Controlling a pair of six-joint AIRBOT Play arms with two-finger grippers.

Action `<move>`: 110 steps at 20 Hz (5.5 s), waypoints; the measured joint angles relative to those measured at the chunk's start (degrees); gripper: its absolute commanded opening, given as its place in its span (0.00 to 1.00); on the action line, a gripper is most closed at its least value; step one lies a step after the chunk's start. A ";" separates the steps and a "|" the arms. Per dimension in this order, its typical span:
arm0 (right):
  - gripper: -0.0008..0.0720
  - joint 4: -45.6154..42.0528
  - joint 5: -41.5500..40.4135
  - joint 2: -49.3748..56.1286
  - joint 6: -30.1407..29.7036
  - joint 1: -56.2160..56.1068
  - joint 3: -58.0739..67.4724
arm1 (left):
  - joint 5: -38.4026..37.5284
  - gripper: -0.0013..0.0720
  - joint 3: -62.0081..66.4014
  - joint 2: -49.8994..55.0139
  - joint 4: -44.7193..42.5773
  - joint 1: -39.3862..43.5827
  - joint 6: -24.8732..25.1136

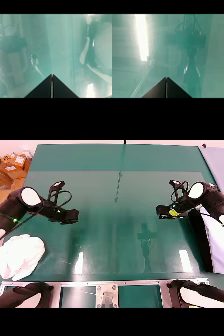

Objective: Fold the shirts.

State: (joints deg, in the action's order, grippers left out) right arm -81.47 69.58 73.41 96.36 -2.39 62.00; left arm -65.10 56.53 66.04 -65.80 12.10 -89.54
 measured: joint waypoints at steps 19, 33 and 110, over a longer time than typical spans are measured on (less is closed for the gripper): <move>0.04 0.00 -0.02 0.00 0.00 0.00 0.00 | -17.68 0.70 -19.34 -0.72 -46.73 -4.48 -16.00; 0.04 0.44 -0.55 0.00 0.02 -0.07 0.00 | -21.84 0.05 9.62 -0.85 -42.27 3.93 -7.37; 0.16 21.79 -12.70 7.91 -11.04 3.69 10.47 | 5.70 0.80 13.51 6.80 -12.44 2.69 7.19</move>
State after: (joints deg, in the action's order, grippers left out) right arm -59.68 56.88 81.32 85.32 1.30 72.47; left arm -59.40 70.04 72.84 -78.24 14.79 -82.35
